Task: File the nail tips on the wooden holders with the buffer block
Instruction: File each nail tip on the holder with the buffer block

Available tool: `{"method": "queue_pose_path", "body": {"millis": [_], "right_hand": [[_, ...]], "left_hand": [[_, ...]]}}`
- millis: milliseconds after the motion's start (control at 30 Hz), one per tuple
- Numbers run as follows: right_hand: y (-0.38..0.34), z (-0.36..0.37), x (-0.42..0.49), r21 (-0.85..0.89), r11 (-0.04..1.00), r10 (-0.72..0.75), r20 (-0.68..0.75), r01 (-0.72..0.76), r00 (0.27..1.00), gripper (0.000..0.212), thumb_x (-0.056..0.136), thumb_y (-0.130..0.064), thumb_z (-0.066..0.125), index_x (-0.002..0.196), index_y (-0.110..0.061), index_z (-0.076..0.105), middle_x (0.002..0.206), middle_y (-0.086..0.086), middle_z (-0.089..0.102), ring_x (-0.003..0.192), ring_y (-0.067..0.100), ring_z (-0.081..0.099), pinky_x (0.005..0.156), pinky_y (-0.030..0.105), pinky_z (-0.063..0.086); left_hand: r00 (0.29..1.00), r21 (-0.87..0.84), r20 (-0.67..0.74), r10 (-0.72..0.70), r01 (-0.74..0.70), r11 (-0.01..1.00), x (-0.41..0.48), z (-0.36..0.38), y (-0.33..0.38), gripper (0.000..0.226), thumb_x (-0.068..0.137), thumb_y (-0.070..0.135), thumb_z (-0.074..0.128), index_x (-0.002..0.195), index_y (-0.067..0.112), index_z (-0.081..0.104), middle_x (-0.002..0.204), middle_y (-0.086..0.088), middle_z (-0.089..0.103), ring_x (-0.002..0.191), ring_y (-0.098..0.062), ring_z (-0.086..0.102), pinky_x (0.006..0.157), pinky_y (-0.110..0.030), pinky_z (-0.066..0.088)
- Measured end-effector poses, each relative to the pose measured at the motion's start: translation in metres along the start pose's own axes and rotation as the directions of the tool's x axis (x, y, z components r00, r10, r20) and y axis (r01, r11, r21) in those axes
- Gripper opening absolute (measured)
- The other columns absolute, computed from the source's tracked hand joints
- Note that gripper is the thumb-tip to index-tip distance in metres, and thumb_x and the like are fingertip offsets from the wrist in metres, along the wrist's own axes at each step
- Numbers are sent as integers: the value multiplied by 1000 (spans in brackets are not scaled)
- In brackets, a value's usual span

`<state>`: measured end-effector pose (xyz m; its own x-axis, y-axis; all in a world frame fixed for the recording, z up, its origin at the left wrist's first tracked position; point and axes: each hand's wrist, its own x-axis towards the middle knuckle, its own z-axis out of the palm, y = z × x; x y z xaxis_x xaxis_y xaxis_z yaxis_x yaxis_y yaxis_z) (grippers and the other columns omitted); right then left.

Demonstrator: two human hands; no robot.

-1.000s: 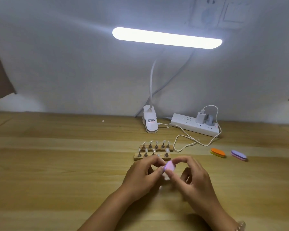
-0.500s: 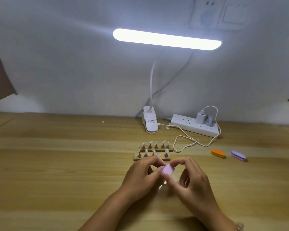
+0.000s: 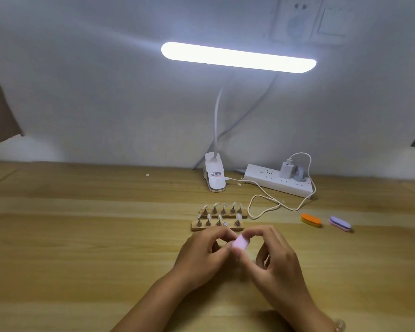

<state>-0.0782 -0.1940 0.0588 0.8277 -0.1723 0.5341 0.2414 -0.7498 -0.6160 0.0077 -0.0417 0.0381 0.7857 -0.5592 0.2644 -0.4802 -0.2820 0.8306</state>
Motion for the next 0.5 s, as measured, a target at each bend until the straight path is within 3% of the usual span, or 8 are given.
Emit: {"method": "queue_pose_path", "body": {"millis": [100, 200, 333, 433, 500], "right_hand": [[8, -1, 5, -4, 995, 98, -59, -99, 993, 18, 81, -39, 72, 91, -31, 59, 94, -17, 60, 54, 13, 55, 58, 32, 48], [1, -1, -1, -35, 999, -31, -13, 31, 999, 23, 80, -47, 68, 93, -32, 57, 95, -17, 59, 51, 11, 52, 53, 27, 46], [4, -2, 2, -8, 999, 37, -61, -37, 997, 23, 79, -45, 72, 90, -31, 57, 92, -17, 59, 50, 11, 53, 53, 29, 46], [0, 0, -1, -45, 998, -49, -18, 48, 999, 25, 79, -47, 69, 95, -31, 57, 94, -18, 58, 50, 8, 51, 52, 26, 45], [-1, 1, 0, -10, 1000, -16, -16, 15, 1000, 25, 80, -48, 69, 94, -32, 57, 95, -17, 59, 50, 9, 52, 53, 24, 45]], "left_hand": [[1000, 25, -9, 2, -2, 1000, 0, 1, 0, 15, 88, 49, 56, 96, 42, 66, 95, 22, 68, 55, -2, 49, 58, -26, 41], [1000, -13, -4, 8, -8, 1000, -1, -1, 1, 14, 90, 41, 56, 96, 39, 68, 95, 20, 69, 53, -3, 47, 56, -24, 38], [1000, -16, -23, -3, 3, 1000, -1, -1, 3, 16, 89, 41, 55, 94, 36, 68, 92, 19, 69, 55, -6, 45, 58, -32, 40], [1000, -32, -4, -7, 7, 999, -1, -2, 3, 16, 90, 37, 55, 97, 34, 69, 94, 17, 69, 55, -6, 45, 57, -31, 40], [1000, -28, -3, -11, 11, 1000, 0, -2, 3, 16, 91, 37, 55, 97, 34, 69, 94, 16, 69, 56, -7, 47, 58, -32, 41]]}}
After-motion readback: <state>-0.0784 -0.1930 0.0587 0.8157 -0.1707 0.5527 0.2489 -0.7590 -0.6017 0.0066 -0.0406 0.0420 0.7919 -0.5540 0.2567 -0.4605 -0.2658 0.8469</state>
